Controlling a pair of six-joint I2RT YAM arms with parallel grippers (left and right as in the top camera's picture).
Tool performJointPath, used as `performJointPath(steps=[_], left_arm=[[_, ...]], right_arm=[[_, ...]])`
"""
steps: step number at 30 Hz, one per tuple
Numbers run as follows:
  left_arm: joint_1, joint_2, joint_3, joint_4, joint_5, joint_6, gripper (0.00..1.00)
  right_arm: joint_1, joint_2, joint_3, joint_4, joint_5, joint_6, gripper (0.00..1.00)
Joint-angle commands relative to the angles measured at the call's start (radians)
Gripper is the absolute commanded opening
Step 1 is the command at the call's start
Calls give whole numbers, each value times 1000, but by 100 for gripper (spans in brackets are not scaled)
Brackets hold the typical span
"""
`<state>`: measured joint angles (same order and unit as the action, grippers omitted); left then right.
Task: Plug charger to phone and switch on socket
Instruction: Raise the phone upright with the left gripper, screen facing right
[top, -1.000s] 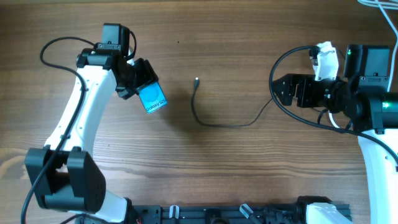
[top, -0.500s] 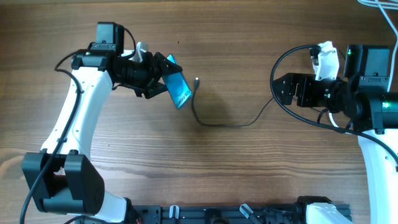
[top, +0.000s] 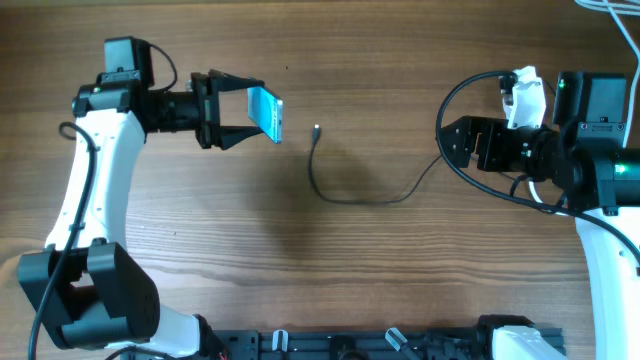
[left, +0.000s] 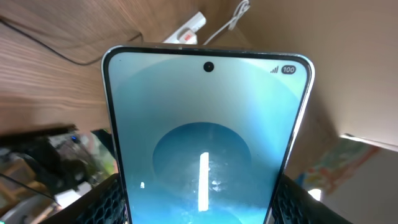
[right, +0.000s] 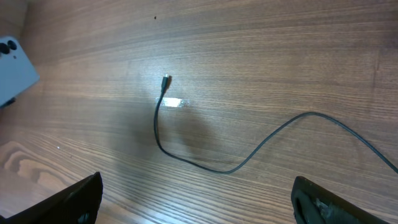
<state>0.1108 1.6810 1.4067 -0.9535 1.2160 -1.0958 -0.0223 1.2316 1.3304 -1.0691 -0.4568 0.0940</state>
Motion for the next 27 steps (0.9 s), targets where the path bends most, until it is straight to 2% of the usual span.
performJointPath(steps=[1, 9, 27], left_arm=[[29, -27, 2, 3, 120, -85, 58], [42, -27, 2, 3, 127, -169, 58], [43, -27, 2, 3, 127, -169, 58]], right_arm=[[3, 10, 16, 2, -24, 14, 97], [3, 10, 16, 2, -24, 14, 97], [3, 10, 16, 2, -23, 14, 97]])
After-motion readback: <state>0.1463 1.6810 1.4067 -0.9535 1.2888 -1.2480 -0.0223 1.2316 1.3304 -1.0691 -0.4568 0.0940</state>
